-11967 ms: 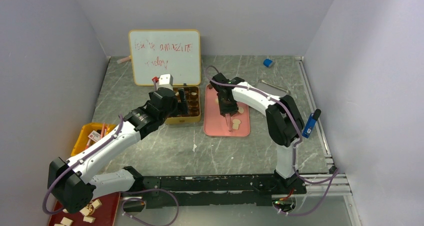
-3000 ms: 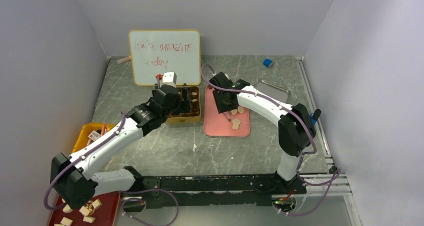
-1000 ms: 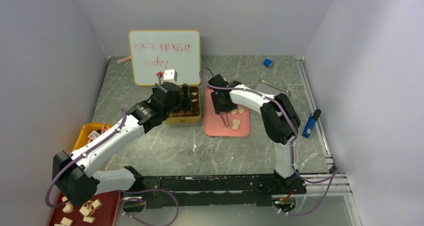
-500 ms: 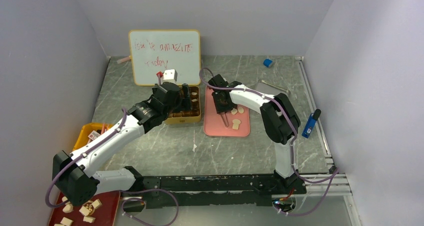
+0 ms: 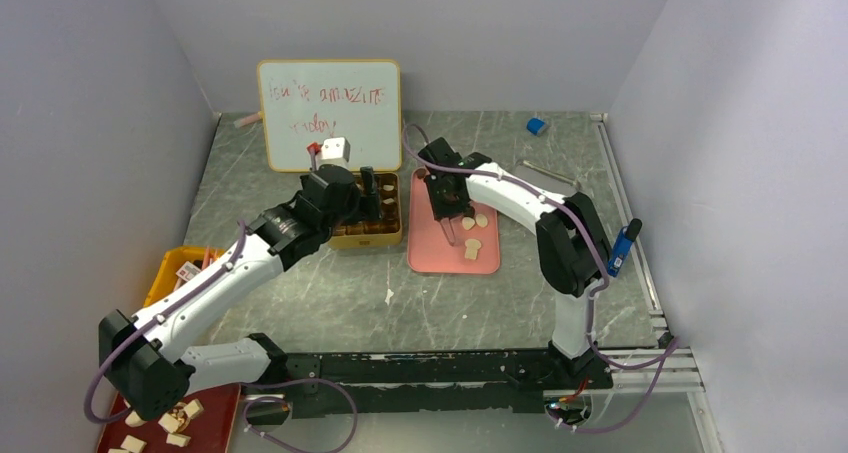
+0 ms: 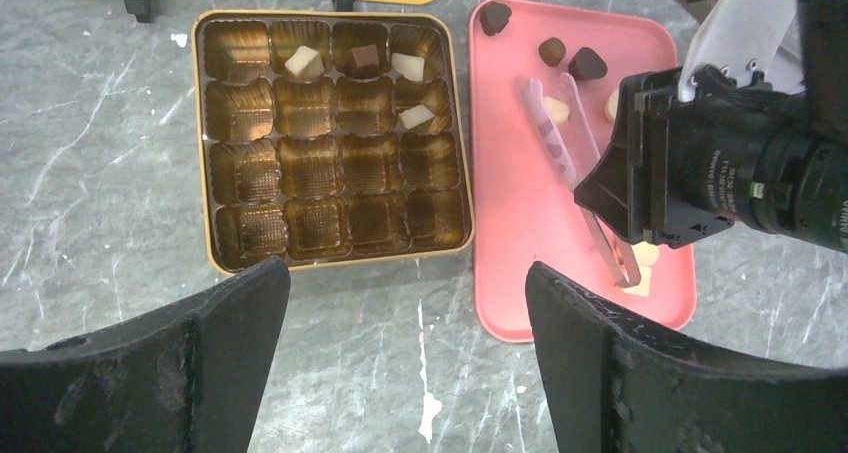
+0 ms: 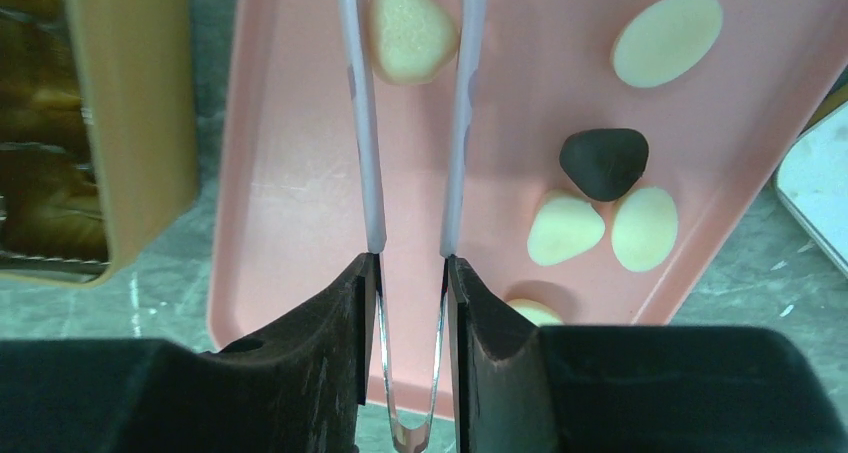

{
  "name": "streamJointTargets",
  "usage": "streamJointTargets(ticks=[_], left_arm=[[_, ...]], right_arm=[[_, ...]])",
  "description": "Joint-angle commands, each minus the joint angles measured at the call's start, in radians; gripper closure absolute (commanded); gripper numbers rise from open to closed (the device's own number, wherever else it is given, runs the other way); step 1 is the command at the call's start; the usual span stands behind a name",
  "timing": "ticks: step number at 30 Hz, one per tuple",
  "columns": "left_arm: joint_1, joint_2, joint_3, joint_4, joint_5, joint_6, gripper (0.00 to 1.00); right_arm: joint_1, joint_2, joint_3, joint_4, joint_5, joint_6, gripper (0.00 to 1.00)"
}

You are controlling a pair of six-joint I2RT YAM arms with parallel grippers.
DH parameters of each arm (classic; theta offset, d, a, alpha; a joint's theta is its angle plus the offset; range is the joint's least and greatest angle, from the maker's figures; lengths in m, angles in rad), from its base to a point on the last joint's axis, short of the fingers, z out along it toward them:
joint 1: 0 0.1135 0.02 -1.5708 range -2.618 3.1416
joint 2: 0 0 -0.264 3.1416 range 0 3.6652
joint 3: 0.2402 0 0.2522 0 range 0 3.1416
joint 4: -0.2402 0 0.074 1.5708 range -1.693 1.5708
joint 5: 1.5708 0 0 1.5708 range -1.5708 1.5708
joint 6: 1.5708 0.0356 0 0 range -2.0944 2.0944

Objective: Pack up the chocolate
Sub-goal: Pick up the fake chocolate from the plate.

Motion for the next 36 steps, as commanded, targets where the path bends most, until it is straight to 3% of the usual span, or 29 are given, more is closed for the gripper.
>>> streamJointTargets(ticks=[1, 19, 36], left_arm=[[-0.006, -0.037, 0.000, 0.020, -0.020, -0.011, 0.08], [-0.006, -0.100, -0.024, 0.002, -0.054, -0.033, 0.07], [-0.006, -0.120, -0.025, -0.032, -0.069, -0.056, 0.07]], right_arm=[[0.013, -0.072, 0.097, -0.046, -0.014, -0.011, 0.97], [0.134, 0.084, 0.441, -0.168, -0.037, -0.044, 0.98], [0.189, 0.174, 0.538, -0.166, -0.078, -0.057, 0.97]])
